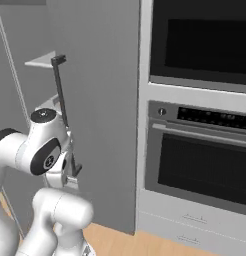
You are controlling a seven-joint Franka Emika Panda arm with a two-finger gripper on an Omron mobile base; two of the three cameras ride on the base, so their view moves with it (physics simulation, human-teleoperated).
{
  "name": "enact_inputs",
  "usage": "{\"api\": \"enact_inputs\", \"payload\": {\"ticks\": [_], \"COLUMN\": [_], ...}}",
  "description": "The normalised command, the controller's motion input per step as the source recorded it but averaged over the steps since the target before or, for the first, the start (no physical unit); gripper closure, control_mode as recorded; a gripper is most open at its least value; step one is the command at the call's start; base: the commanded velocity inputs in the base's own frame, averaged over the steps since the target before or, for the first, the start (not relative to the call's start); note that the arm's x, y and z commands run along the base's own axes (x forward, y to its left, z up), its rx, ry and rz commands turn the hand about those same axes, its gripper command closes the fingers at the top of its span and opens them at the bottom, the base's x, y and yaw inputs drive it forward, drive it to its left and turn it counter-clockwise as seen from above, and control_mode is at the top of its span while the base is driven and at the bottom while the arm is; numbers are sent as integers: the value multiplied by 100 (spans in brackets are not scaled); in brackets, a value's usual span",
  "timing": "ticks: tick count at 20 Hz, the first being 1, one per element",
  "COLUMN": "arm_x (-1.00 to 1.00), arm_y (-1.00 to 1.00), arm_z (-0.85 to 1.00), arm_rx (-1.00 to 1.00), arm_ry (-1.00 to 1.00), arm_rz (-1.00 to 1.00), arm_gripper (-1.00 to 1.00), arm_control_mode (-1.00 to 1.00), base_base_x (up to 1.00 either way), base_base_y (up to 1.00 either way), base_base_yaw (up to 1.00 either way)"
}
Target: Take the meat container that has the shrimp and place it on the second highest rack of the freezer. Then take the vegetable container that has the onion and mushroom and place it on the highest rack of the freezer.
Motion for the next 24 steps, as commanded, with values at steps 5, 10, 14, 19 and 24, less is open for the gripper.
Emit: {"api": "enact_inputs", "payload": {"ticks": [5, 10, 14, 19, 24], "arm_x": [0, 0, 0, 0, 0], "arm_y": [0, 0, 0, 0, 0], "arm_z": [0, 0, 0, 0, 0], "arm_rx": [0, 0, 0, 0, 0], "arm_ry": [0, 0, 0, 0, 0], "arm_rz": [0, 0, 0, 0, 0], "arm_gripper": [-100, -100, -100, -100, -100], "arm_control_mode": [100, 100, 100, 100, 100], "base_base_x": [0, 4, 19, 35, 70], "base_base_y": [-100, -100, -100, -100, -100], "base_base_yaw": [-33, -23, -14, -8, 0]}}
